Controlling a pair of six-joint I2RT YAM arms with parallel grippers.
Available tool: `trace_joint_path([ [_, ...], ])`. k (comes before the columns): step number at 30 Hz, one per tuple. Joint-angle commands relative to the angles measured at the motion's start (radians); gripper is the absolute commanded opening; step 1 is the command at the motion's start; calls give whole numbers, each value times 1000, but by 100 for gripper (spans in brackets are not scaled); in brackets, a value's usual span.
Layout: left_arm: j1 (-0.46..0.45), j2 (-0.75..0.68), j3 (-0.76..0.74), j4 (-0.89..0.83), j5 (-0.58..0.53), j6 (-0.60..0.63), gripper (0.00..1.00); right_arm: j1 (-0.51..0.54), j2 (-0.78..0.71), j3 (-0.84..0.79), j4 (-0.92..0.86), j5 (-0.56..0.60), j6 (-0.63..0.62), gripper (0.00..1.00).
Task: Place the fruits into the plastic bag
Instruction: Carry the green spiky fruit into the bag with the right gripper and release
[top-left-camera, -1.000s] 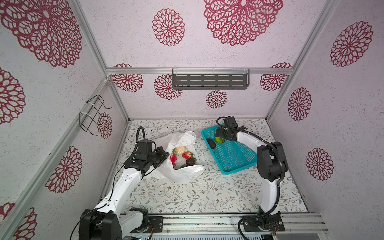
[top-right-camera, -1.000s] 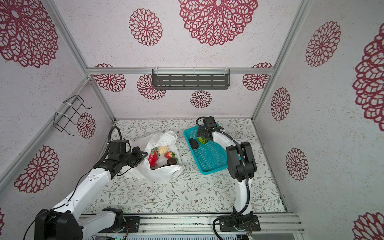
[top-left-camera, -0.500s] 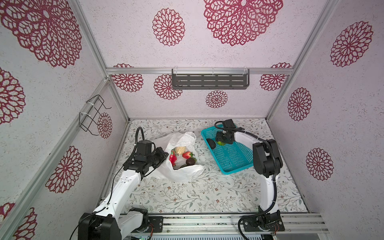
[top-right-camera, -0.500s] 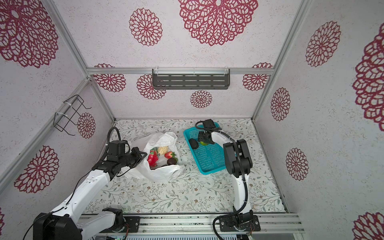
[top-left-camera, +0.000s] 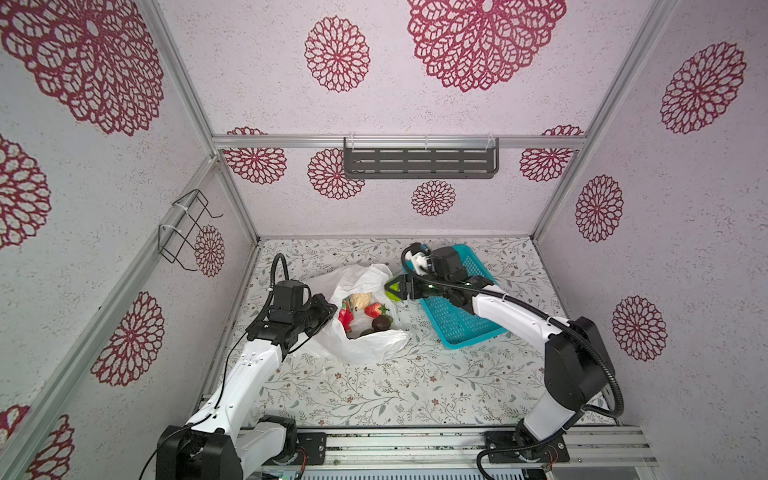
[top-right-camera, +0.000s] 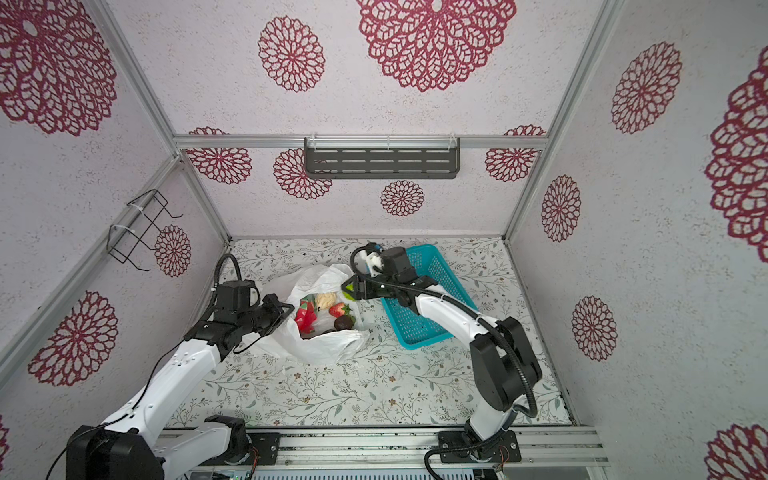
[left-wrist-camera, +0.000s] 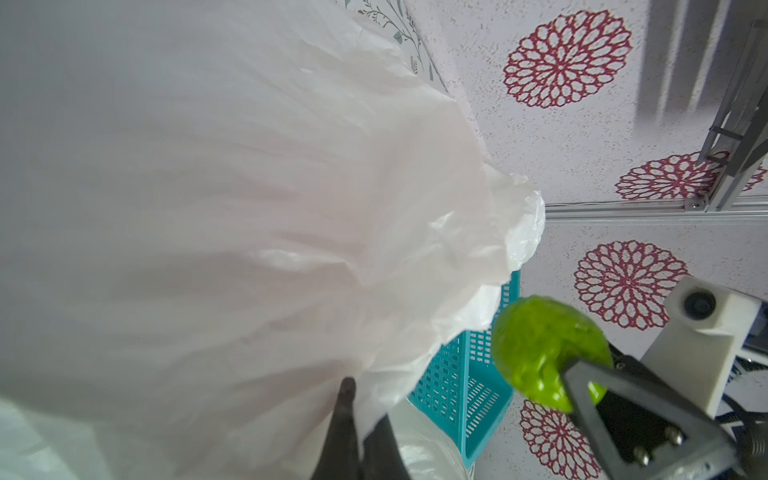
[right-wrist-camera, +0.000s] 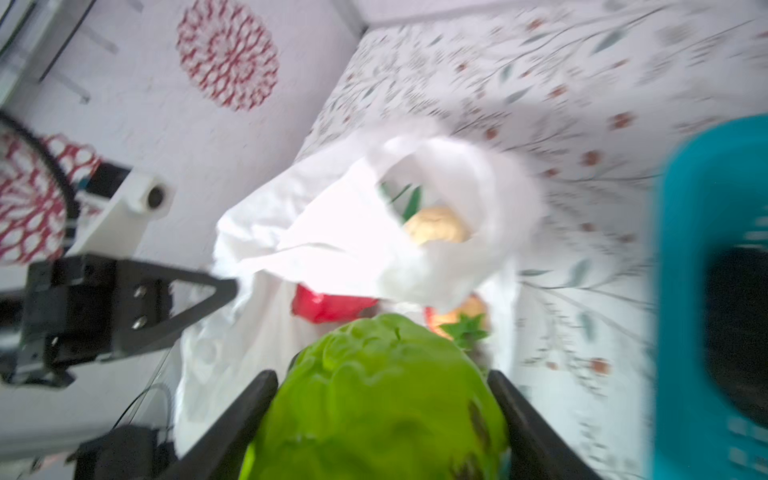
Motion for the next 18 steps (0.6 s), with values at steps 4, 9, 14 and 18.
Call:
trace_joint_path([
  [4, -15, -58, 18, 0, -69, -1, 0, 109, 231, 185, 87, -119, 54, 47],
  [9, -17, -87, 45, -42, -88, 8, 0, 149, 440, 480, 50, -146, 87, 47],
  [14, -17, -85, 60, -69, -98, 2, 0, 177, 559, 657, 97, -300, 163, 77],
  [18, -16, -96, 72, -86, -126, 6, 0, 168, 489, 539, 270, -345, 211, 99],
])
